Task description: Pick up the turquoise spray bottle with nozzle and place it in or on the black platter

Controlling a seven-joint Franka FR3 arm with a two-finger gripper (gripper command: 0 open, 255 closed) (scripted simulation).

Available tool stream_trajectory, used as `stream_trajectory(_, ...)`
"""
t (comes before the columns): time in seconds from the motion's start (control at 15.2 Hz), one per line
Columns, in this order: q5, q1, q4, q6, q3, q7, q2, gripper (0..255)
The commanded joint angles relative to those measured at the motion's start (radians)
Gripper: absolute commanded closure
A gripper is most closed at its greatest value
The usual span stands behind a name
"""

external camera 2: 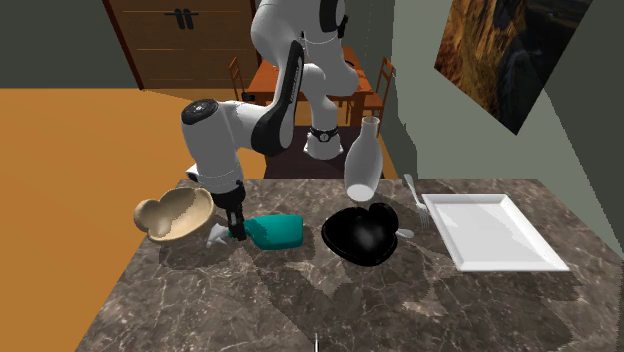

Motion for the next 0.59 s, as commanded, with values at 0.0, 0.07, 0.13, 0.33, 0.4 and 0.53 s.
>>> stream_trajectory(0.0,0.000,0.000,0.000,0.000,0.000,0.000,0.000,255)
stream_trajectory(0.07,0.000,0.000,0.000,0.000,0.000,0.000,0.000,255)
stream_trajectory(0.13,0.000,0.000,0.000,0.000,0.000,0.000,0.000,255)
stream_trajectory(0.33,-0.003,0.001,0.010,-0.032,-0.001,0.003,-0.022,255)
stream_trajectory(0.4,-0.004,0.001,0.014,-0.043,-0.002,0.004,-0.030,255)
stream_trajectory(0.53,-0.006,0.002,0.022,-0.065,-0.003,0.006,-0.043,255)
